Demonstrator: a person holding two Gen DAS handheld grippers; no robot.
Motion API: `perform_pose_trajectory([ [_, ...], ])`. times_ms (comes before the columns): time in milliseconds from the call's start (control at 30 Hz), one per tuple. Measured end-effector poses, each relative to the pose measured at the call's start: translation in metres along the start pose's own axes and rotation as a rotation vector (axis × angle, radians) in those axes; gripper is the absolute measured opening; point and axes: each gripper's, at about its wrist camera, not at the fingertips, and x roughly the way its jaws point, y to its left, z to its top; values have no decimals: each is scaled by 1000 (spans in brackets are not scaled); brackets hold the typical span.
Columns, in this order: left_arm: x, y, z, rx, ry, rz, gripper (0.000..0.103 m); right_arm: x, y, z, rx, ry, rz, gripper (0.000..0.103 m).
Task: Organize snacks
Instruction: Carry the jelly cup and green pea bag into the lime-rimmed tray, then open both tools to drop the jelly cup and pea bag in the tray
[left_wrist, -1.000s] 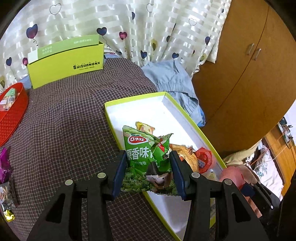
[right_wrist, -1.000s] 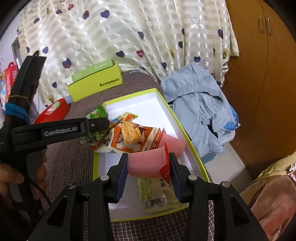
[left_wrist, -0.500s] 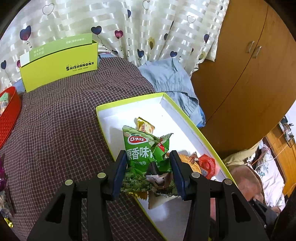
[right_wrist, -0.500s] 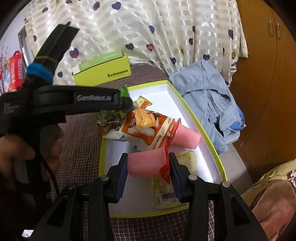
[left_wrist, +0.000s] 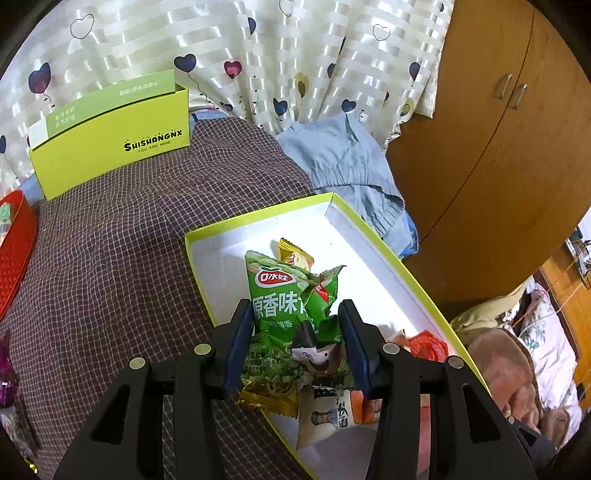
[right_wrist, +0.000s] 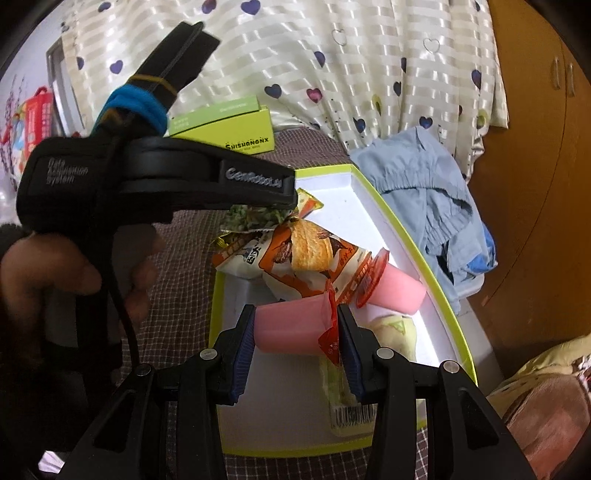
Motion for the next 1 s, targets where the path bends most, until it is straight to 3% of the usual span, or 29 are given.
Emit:
perform_pose_trajectory([
  [567, 4, 6, 6, -19, 6, -26, 50, 2, 10, -10, -37, -14, 18, 41],
  [733, 2, 6, 3, -20, 8, -34, 58, 1, 9, -11, -20, -15, 16, 41],
  [1000, 0, 7, -1, -24, 11, -39, 59, 2, 9, -12, -12, -4, 11, 42],
])
